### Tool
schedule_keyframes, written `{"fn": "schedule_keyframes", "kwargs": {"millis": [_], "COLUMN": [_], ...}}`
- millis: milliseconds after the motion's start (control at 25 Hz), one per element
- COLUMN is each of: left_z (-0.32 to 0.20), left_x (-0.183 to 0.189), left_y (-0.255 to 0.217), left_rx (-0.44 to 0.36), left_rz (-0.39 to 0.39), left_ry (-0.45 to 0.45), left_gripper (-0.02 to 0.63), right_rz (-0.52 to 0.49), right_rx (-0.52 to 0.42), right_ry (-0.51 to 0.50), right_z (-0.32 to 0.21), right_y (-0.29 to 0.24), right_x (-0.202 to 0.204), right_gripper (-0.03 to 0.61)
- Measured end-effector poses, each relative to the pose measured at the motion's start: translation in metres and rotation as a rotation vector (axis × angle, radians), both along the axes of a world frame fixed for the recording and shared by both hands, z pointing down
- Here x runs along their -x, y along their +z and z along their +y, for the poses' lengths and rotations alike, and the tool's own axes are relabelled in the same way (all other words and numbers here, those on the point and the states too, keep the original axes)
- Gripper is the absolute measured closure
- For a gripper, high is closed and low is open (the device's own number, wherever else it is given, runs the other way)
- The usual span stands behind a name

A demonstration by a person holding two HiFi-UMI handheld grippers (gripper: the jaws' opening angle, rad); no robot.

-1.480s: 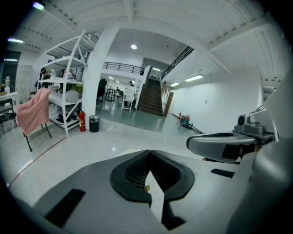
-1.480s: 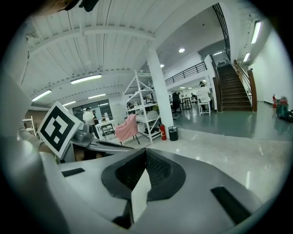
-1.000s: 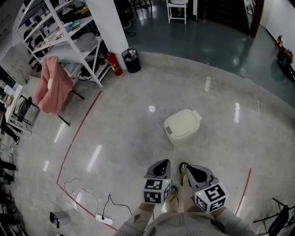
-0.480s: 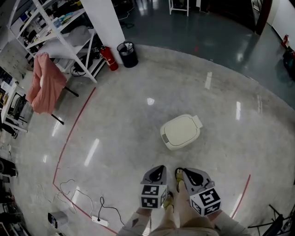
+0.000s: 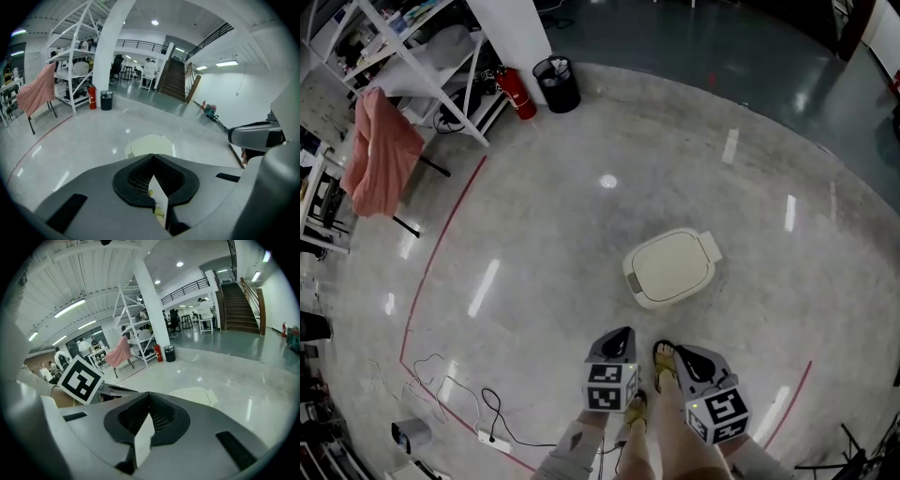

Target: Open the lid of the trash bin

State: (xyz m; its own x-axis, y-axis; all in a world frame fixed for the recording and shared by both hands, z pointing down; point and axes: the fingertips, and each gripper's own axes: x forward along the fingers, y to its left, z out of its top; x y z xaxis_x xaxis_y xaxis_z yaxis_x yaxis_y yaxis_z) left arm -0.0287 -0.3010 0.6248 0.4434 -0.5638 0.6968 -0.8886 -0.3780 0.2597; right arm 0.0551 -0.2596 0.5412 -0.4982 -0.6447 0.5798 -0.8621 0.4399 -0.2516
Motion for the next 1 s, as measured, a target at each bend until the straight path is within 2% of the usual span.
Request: {"fn": "schedule_keyframes", "kwargs": {"millis": [160,560,1000], "left_z": [-0.015,-0.073,-0.097], "left_x": [-0.003,-0.020,-0.015], "left_y": [0.045,0.137,0.217], "left_rx": [0.036,0.083,0.151], "left_rz": [-0.023,-0.016,-0.088], "left_ry": [0.002,-0.008,0.022], "left_gripper": [0.612,0.612,0.612], "right_rz": [0.000,-0.032,-0.044], "right_rx": [0.043,0.102,0.131], "right_ry": [0.006,0.041,0.062], "right_z": [-0.011,-0.033,-0.052], "right_y": [0.034,0.106,0.157], "right_x": [-0.001,-0.004,-0.007], "right_gripper": [0.575,0.575,0.575]}}
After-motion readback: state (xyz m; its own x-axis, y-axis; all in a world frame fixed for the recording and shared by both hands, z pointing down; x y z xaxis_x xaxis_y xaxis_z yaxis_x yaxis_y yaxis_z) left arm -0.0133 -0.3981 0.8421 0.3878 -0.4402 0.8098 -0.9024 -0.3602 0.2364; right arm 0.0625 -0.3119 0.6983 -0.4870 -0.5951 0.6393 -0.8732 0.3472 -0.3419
